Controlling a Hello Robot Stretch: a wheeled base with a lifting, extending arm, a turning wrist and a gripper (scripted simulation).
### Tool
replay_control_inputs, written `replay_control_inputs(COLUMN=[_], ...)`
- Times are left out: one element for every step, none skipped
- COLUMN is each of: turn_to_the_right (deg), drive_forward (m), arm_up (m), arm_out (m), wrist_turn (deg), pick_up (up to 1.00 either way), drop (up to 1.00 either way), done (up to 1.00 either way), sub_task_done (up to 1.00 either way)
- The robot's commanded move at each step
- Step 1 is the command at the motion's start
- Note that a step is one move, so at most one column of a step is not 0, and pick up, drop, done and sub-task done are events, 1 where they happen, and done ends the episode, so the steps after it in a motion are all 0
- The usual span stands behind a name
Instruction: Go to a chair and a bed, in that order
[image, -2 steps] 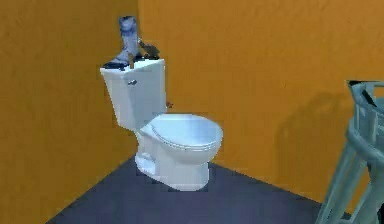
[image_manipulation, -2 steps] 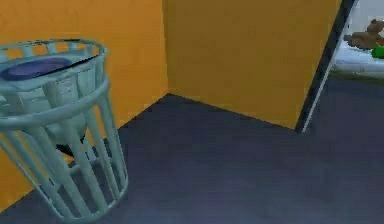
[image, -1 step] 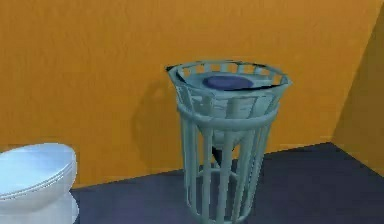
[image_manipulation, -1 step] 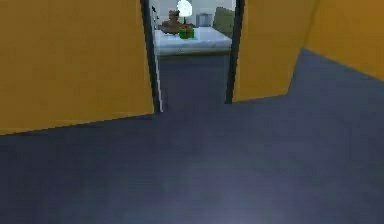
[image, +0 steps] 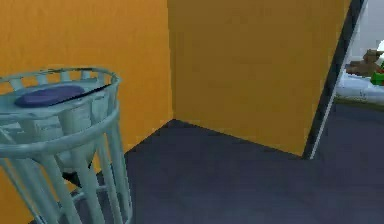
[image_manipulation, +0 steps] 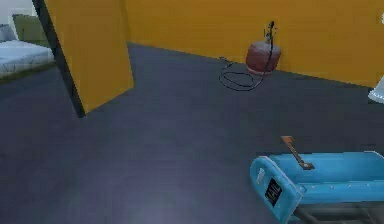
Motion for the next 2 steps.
replay_control_inputs(turn_to_the_right=[30.0,0.0], drive_forward=[0.00,0.05], arm_up=[0.00,0.00], arm_out=[0.00,0.00], wrist_turn=[0.0,0.0], pick_up=[0.00,0.00], drop=[0.00,0.00], done=[0.00,0.00], sub_task_done=[0.00,0.00])
